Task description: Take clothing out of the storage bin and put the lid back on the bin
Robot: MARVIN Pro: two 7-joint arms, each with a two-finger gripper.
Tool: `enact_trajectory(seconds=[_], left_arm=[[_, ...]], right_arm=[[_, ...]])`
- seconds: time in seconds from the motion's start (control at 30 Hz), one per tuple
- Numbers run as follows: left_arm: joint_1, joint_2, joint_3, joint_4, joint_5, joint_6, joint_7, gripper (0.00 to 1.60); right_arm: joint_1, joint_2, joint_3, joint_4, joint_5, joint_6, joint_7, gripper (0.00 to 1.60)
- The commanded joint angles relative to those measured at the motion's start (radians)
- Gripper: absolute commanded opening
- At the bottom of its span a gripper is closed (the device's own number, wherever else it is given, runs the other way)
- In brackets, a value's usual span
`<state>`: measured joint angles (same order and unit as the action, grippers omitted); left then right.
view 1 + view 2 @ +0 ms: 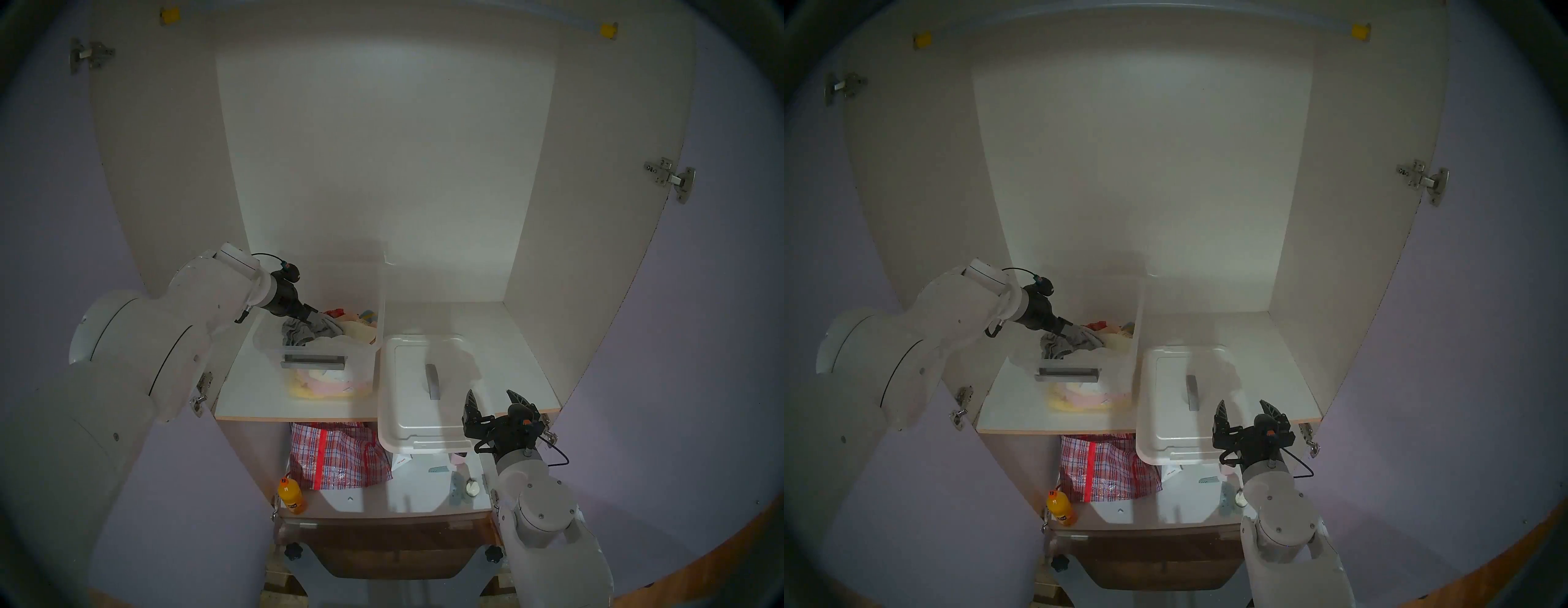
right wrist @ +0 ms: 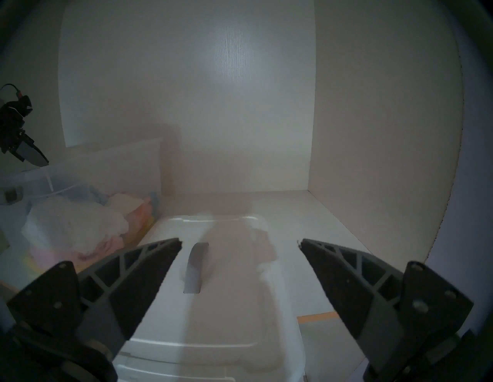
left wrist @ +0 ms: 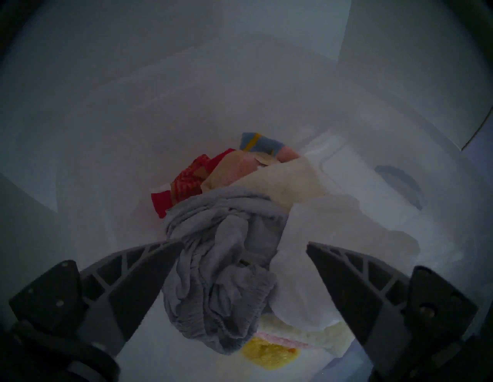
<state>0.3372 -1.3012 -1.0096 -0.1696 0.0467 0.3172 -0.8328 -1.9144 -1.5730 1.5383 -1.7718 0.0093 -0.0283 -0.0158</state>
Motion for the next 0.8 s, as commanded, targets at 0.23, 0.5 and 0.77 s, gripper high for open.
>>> enact_trajectory(seconds=[0.23,0.5,0.77], left_arm=[[-0.028,-0.022,0.044,-0.003,0.030,-0.032,-0.010,1.60],[-0.021,0.000,0.047,0.022,0.039,-0.022,-0.011,1.60],[-0.001,-0.005,0.041,0.033,0.033,-0.024,-0.022,1.60]], right_arm=[[0.012,-0.001,-0.002,-0.020,0.000,-0.006,0.000,1.60],[0.014,-0.001,-0.001,-0.015,0.000,-0.006,0.001,1.60],[0.015,-0.001,-0.001,-0.012,0.000,-0.007,0.001,1.60]])
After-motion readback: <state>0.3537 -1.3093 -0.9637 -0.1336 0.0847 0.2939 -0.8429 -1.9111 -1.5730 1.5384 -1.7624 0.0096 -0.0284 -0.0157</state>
